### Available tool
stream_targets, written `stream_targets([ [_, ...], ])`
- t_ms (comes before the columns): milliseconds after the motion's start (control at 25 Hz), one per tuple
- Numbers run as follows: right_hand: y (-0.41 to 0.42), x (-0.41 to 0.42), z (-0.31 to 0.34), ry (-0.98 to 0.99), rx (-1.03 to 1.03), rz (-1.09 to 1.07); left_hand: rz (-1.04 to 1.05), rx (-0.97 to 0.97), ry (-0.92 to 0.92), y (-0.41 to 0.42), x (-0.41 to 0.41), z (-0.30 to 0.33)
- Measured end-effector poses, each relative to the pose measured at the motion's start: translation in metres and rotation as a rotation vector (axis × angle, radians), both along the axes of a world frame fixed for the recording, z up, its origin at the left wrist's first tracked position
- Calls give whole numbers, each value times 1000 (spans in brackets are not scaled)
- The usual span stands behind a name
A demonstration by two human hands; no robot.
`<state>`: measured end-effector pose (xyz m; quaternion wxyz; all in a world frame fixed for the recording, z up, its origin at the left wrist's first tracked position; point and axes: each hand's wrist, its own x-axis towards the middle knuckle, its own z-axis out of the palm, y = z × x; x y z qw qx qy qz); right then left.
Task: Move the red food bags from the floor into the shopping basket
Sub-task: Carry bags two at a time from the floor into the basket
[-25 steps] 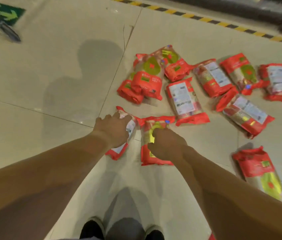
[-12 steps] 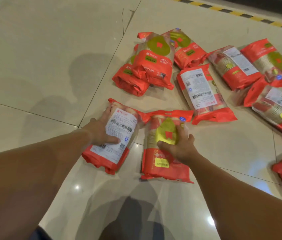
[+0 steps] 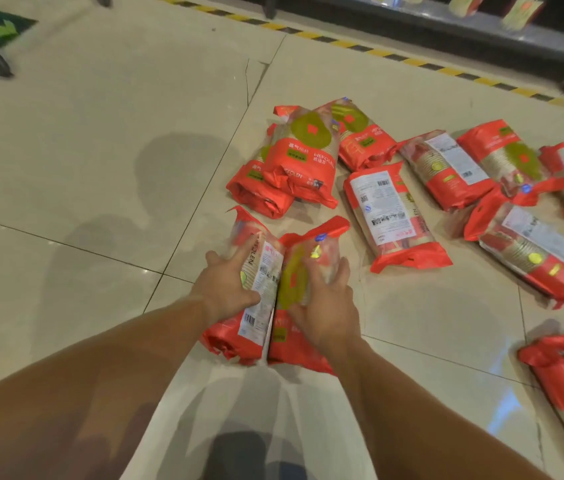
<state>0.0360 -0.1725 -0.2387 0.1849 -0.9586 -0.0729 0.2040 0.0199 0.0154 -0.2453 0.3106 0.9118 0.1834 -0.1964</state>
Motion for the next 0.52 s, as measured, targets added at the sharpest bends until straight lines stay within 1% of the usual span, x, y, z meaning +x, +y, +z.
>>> stream_targets([
  [120, 12, -22, 51, -62, -79, 69, -45, 131, -50, 0, -27, 48],
  [240, 19, -49, 149, -73, -74, 134, -20, 200, -56, 5, -74, 144],
  [360, 34, -71, 291, -94, -110, 286, 42, 235, -44, 17, -120, 283],
  [520, 66, -95, 503, -165, -109, 489, 179, 285, -79, 39, -173, 500],
])
